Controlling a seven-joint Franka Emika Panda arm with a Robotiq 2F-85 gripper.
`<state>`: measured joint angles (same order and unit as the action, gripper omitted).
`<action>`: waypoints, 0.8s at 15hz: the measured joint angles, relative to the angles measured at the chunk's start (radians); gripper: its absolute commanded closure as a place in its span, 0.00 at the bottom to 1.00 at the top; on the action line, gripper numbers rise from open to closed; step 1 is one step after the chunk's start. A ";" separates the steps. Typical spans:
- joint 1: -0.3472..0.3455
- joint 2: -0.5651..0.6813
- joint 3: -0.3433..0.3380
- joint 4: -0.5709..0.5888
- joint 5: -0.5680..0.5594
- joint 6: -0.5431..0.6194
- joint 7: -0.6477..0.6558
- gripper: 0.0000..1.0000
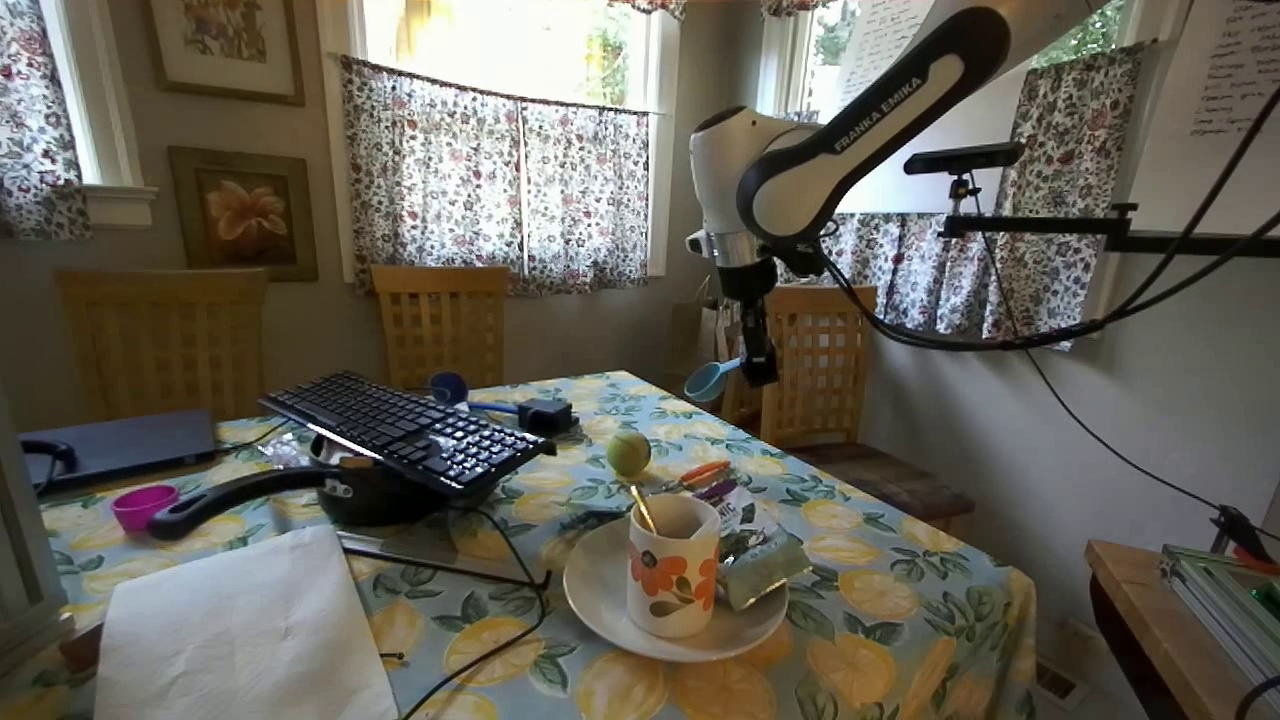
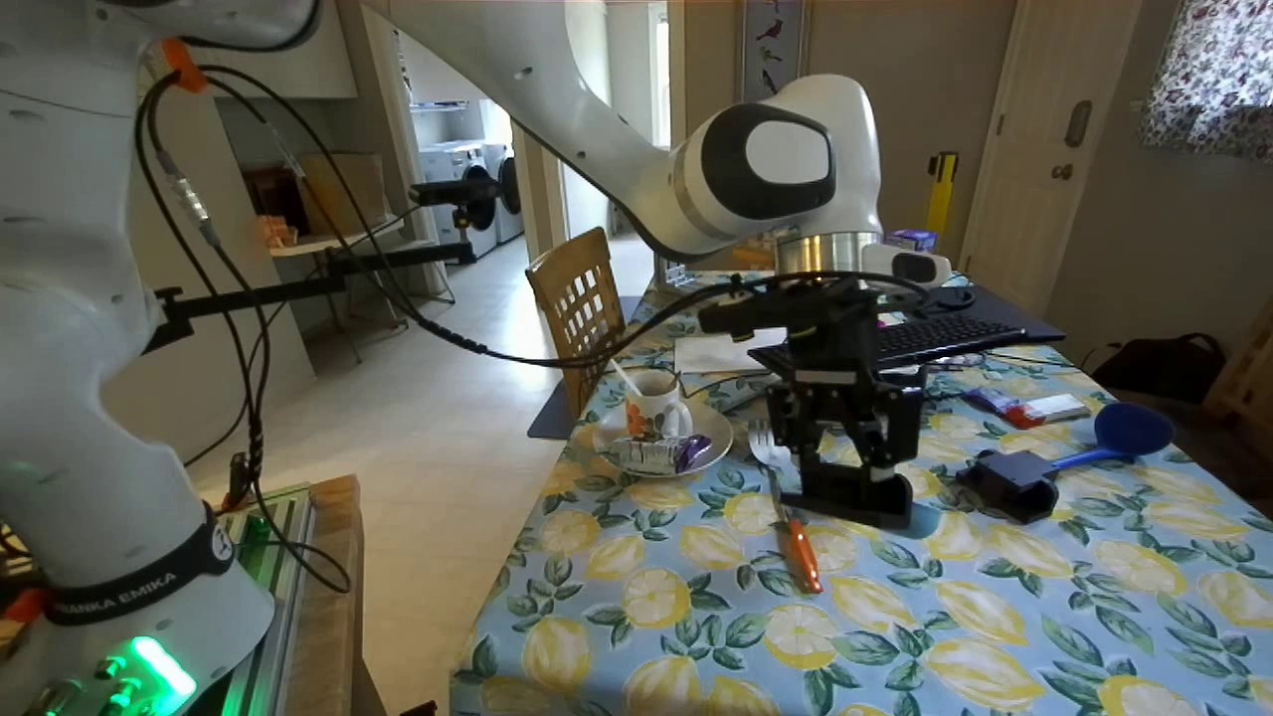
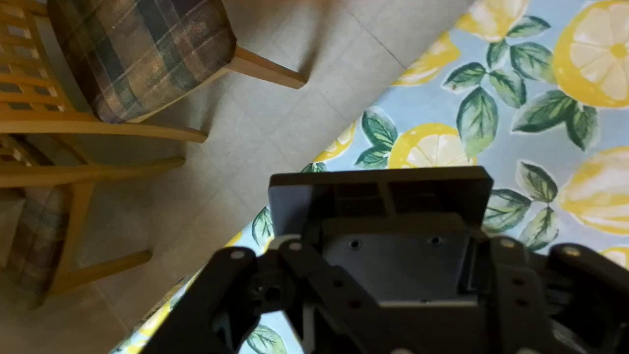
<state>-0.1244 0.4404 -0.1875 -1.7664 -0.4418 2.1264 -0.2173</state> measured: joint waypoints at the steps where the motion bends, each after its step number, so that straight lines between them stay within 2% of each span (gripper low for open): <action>1: -0.018 0.010 0.000 0.020 -0.002 -0.008 -0.066 0.41; 3: -0.049 0.024 -0.004 0.062 -0.005 -0.026 -0.154 0.41; 5: -0.063 0.029 -0.005 0.081 -0.005 -0.034 -0.184 0.41; 6: -0.062 0.029 -0.004 0.083 -0.005 -0.036 -0.187 0.66; 12: -0.059 0.054 0.027 0.084 -0.009 -0.026 -0.252 0.66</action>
<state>-0.1830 0.4943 -0.1608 -1.6821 -0.4511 2.1008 -0.4696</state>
